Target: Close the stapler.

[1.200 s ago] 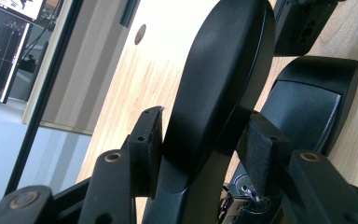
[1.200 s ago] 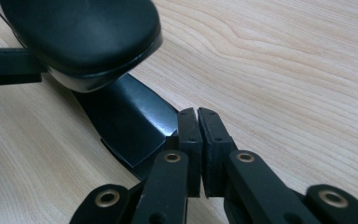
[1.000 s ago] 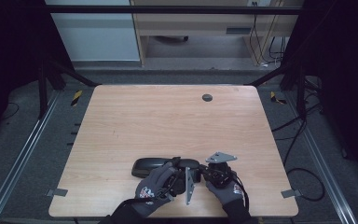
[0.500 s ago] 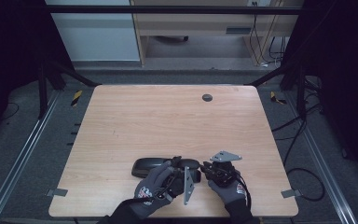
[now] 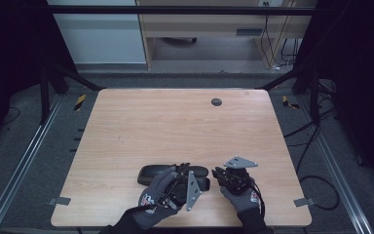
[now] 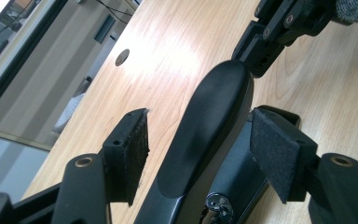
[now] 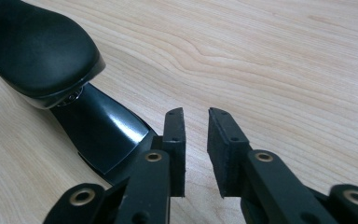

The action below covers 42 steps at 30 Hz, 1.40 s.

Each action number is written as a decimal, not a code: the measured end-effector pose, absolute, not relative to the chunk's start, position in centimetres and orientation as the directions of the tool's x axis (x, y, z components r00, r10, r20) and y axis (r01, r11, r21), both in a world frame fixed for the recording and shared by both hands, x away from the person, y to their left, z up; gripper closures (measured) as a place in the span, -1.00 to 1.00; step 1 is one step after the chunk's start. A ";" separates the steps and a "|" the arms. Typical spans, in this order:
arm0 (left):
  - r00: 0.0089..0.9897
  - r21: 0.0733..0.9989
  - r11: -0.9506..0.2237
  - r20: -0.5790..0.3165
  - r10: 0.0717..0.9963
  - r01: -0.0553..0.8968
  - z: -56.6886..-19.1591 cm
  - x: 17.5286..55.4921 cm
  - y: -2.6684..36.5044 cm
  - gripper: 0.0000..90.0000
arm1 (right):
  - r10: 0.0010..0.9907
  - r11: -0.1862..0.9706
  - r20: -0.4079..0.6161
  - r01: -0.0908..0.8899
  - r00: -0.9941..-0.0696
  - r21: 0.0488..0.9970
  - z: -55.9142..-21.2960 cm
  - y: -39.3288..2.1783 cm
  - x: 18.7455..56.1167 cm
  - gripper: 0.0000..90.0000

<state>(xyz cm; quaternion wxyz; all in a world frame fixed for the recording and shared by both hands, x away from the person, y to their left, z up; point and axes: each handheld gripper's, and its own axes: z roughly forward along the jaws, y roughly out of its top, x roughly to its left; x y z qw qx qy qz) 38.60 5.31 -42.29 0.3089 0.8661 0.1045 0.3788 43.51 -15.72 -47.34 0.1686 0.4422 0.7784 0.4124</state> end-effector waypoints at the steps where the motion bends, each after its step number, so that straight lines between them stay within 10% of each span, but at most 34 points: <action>1: 0.692 0.626 -0.779 0.582 0.426 -0.047 -42.0 38.7 5.6 -0.18 | 0.825 0.271 0.100 0.545 -0.556 0.794 -47.2 -15.8 43.5 0.80; 42: 0.592 0.796 -0.560 0.342 0.730 0.230 -40.4 42.6 16.0 -0.09 | 0.744 0.197 0.142 0.418 -0.652 0.887 -42.5 -14.8 41.4 1.00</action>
